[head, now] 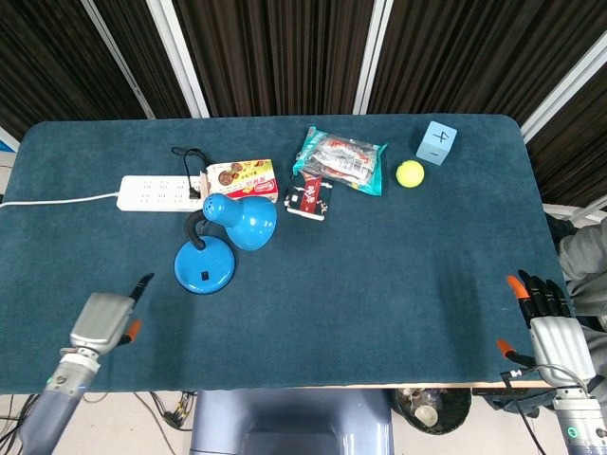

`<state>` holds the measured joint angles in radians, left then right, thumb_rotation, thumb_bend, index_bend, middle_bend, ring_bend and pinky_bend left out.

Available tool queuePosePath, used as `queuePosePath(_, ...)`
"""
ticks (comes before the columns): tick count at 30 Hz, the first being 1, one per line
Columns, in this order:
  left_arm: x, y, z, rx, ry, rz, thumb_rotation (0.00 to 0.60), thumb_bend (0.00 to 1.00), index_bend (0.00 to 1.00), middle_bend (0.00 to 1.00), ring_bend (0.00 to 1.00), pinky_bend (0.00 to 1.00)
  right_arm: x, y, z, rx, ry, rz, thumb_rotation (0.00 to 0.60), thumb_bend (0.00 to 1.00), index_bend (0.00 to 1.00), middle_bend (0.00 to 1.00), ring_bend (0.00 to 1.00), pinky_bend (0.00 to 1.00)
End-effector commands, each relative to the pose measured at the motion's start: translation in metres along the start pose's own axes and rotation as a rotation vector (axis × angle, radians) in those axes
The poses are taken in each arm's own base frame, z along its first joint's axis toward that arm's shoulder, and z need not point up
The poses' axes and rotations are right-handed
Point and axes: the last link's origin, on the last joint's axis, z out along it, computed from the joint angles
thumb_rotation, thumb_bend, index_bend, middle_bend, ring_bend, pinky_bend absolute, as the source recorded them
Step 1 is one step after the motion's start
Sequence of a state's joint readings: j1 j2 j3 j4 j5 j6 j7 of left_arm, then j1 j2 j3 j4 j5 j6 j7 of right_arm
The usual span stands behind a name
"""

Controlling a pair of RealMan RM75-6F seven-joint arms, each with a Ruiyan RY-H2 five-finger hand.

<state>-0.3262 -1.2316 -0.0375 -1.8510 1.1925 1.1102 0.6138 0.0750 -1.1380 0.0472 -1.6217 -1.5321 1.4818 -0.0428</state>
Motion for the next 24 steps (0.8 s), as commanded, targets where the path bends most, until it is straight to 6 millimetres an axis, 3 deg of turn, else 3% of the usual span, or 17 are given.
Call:
queuePosePath(1,-0.005,0.039,0.015,-0.05,-0.071,0.0,0.6,0.42,0.0,0.84,0.8,0.85,0.0,0.0,0.0,-0.001,0.0,0.002,0.6,0.24,0.0,0.0,0.0,0.0)
queuePosePath(15,-0.001,0.078,0.041,-0.06,-0.069,0.042,0.6,0.42,0.0,0.85,0.81,0.86,0.001,0.001,0.0,-0.003,0.0,0.013,0.6,0.24,0.0,0.0,0.0,0.0)
queuePosePath(24,-0.002,0.077,0.046,-0.03,-0.078,0.056,0.6,0.42,0.0,0.85,0.81,0.86,0.001,0.0,0.0,0.0,-0.001,0.013,0.6,0.24,0.0,0.0,0.0,0.0)
